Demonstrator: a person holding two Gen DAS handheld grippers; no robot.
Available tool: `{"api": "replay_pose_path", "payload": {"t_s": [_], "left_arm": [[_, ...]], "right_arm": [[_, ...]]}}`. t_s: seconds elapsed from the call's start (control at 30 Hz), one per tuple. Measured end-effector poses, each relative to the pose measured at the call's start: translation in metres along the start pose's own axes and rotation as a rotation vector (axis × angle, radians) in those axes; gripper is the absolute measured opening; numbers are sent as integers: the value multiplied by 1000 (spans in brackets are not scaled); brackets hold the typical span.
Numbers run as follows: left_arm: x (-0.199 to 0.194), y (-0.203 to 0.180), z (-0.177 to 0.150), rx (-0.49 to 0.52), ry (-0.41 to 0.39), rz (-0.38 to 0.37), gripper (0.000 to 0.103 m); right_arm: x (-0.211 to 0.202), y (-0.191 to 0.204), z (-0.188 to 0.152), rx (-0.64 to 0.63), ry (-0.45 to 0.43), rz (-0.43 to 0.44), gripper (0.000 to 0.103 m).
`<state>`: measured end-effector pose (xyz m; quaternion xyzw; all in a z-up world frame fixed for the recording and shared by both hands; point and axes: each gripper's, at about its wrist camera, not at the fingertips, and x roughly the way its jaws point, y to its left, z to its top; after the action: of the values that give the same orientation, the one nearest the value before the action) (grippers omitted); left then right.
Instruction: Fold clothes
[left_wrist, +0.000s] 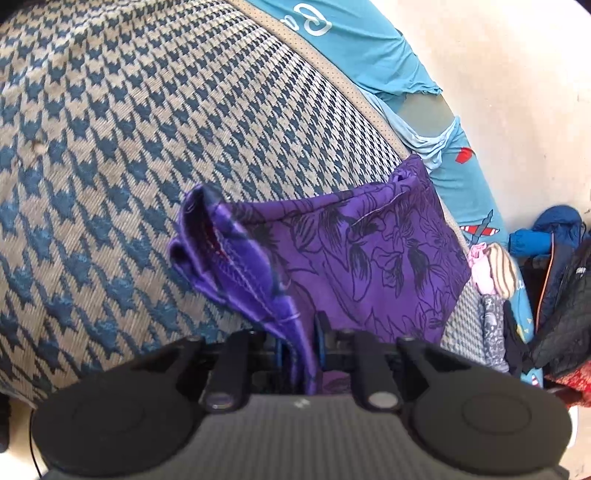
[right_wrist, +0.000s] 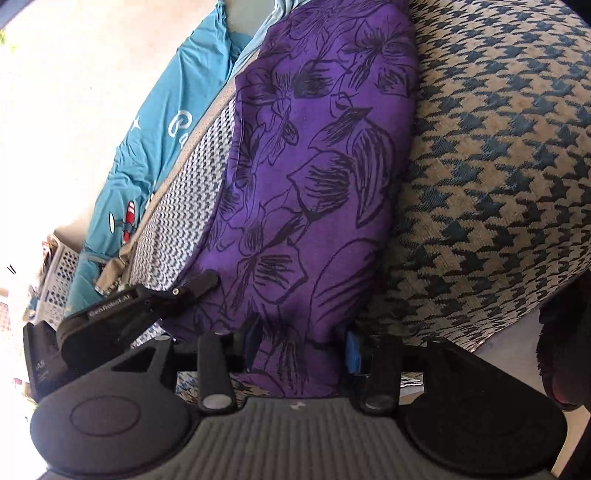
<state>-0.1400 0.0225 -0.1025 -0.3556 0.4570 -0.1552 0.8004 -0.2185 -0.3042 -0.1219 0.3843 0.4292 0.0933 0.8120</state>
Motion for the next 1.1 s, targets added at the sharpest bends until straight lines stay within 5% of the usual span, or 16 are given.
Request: {"api": "replay_pose_path", "payload": {"t_s": [0.1, 0.17, 0.23, 0.27, 0.33, 0.73, 1.1], "left_arm": [[3, -4, 0, 14, -13, -19, 35], [5, -13, -1, 60, -28, -8, 44], [8, -20, -2, 98, -35, 19, 35], [9, -20, -1, 101, -34, 28, 19], [10, -15, 3, 72, -23, 23, 9], [-23, -56, 38, 282, -167, 70, 7], [-52, -56, 131, 344, -228, 159, 7]], "right_arm": [[1, 1, -2, -8, -1, 9, 21], [2, 2, -3, -13, -2, 15, 15], [2, 2, -3, -11, -2, 21, 14], [2, 3, -3, -16, -3, 19, 14], [2, 9, -3, -26, -8, 28, 14], [1, 45, -3, -88, -35, 81, 13], [53, 124, 0, -125, 13, 186, 13]]}}
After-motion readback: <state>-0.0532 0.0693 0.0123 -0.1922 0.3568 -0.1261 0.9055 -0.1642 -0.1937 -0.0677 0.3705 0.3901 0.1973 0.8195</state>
